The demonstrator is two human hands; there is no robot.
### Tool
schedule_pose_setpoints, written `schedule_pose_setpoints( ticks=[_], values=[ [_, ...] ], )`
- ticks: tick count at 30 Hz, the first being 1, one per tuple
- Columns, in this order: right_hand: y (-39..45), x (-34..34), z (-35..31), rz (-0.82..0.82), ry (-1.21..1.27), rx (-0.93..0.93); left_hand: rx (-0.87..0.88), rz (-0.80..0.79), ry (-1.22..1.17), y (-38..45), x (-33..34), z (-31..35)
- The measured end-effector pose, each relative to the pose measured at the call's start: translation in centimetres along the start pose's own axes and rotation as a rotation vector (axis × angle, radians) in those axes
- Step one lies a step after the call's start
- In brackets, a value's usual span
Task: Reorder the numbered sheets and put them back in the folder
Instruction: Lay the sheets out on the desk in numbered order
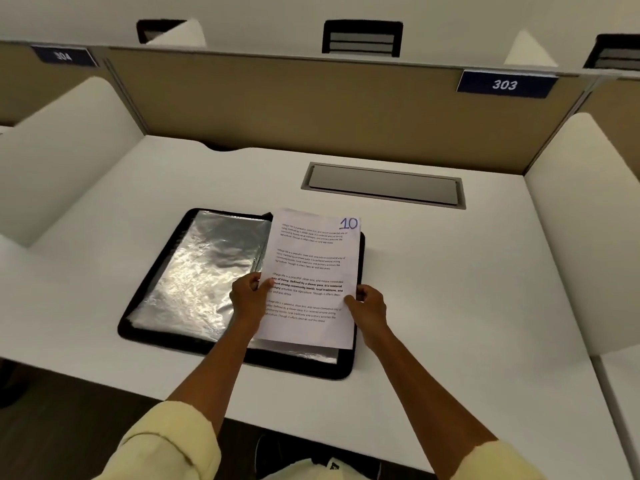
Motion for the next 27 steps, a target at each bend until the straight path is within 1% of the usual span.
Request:
schedule_pose_setpoints(
  ticks=[4,8,12,15,17,20,23,25,27],
  values=[
    [-0.2,2.5,-0.3,-0.014,0.001,0.013,-0.043,-0.015,-0.004,1.7,-1.6,-1.3],
    [-0.4,4.3,-0.3,-0.004,-0.042,0.013,-0.051,-0.063,0.054,3.3,-2.0,-2.1],
    [-0.6,4.8,0.5,0.027,-0.135,0.035,-0.004,-0.138,0.143,4.1,-1.7,-2.3],
    [-0.8,4.6,1.3,0.058,-0.186,0.040,0.029,-0.148,0.203,4.3,-1.7,-2.2],
    [-1.0,4.4,1.3,0.100,-0.219,0.024,0.042,-0.118,0.235,4.4,-2.0,-1.9],
    [-1.3,3.4,0.6,0.263,-0.318,-0.042,0.072,-0.078,0.261,5.2,-2.9,-2.1],
    [-1.5,2.3,0.2,0.399,-0.378,-0.064,0.167,-0.043,0.329,7.0,-4.6,-2.9],
    [-1.3,1.7,0.5,0.431,-0.418,-0.045,0.212,-0.002,0.430,8.1,-6.0,-3.7],
    [-1.1,1.7,0.9,0.421,-0.466,-0.001,0.237,0.057,0.512,9.1,-7.8,-4.4]
  ],
)
Point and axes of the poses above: each hand's wrist, its own y-axis towards the middle knuckle, its own x-axis out of the palm, z = x × y, the point moved 6 cm from there along y, towards the middle knuckle, and after that the axes turned 9 degrees about -x, right-handed, at the moved point
